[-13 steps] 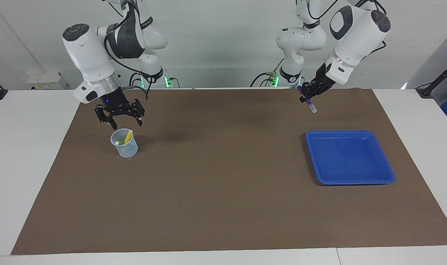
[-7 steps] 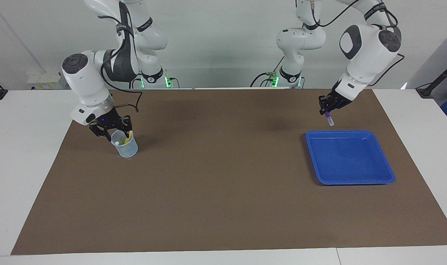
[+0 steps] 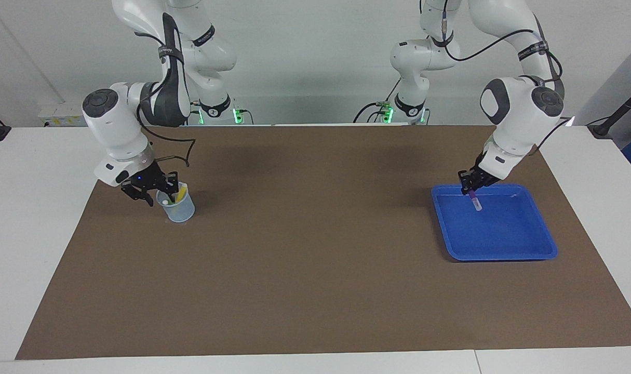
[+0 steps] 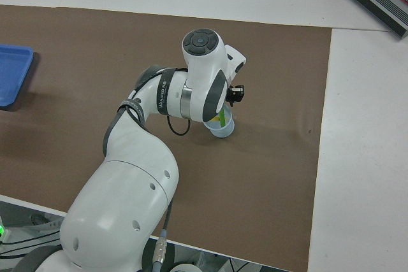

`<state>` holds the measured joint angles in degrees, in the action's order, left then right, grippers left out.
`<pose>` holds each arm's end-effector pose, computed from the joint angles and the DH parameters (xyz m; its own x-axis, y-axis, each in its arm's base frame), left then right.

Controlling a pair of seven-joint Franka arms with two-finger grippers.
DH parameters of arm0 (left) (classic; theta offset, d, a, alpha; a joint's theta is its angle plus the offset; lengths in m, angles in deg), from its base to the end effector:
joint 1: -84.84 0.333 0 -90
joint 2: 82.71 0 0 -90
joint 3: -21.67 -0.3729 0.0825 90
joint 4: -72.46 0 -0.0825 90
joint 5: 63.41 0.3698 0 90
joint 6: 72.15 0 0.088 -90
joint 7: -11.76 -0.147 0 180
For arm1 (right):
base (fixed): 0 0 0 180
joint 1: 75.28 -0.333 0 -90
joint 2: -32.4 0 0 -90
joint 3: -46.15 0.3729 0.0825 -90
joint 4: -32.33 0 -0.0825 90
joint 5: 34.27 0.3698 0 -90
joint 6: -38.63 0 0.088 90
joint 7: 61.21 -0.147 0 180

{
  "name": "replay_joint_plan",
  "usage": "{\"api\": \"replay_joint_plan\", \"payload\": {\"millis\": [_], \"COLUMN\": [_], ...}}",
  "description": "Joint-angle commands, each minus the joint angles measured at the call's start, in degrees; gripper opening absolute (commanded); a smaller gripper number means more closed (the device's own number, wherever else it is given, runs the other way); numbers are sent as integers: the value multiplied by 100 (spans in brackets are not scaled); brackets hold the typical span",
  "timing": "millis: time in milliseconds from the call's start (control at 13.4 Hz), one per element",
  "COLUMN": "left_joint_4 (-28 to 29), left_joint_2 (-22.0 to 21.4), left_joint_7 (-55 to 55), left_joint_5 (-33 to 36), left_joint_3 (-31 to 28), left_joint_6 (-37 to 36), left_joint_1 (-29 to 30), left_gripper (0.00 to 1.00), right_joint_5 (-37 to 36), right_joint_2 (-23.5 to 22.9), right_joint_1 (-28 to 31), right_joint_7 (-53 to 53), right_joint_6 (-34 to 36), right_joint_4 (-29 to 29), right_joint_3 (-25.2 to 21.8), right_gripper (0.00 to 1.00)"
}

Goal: Right arm passes pens to left for tray arrangement
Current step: 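Place the purple pen in the blue tray with the left gripper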

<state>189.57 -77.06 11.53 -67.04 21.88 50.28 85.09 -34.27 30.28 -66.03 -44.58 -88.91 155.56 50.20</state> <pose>0.5617 -0.0044 0.4179 0.9995 0.0307 -0.0065 0.0310 -0.9981 0.0536 0.5369 -0.0491 0.4124 0.9795 0.1981 0.0375 0.1979 -0.9802 0.0085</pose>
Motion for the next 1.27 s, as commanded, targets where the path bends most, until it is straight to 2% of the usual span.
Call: {"api": "replay_joint_plan", "payload": {"millis": [0, 224, 299, 524, 673, 898, 1047, 1197], "left_joint_4": [-329, -453, -444, -322, -24, 197, 189, 154], "left_joint_2": [549, 919, 998, 1104, 1131, 1140, 1140, 1140], "left_joint_7": [-65, -109, -100, -100, -118, -153, -153, -110], "left_joint_5": [239, 319, 319, 319, 319, 319, 319, 311], "left_joint_3": [49, 49, 49, 49, 49, 49, 49, 58], "left_joint_6": [306, 623, 728, 1071, 1500, 1766, 1784, 1758], "left_joint_1": [80, 159, 168, 168, 159, 159, 168, 168], "left_gripper": [0, 0, 0, 0, 0, 0, 0, 82], "right_joint_5": [-89, -53, -27, -27, -18, -18, -18, -36], "right_joint_2": [-33, -33, -33, -7, 2, 2, 2, 10], "right_joint_1": [103, 103, 103, 94, 94, 77, 68, 16], "right_joint_7": [-11, -11, -54, -528, -582, -512, -520, -538], "right_joint_6": [-34, -8, 9, 115, 159, 447, 1175, 1965], "right_joint_4": [-9, -18, -18, -1, 0, -253, -1033, -1816], "right_joint_3": [87, 87, 87, 96, 96, 96, 105, 114], "right_gripper": [53, 49, 41, 27, 0, 0, 0, 0]}}
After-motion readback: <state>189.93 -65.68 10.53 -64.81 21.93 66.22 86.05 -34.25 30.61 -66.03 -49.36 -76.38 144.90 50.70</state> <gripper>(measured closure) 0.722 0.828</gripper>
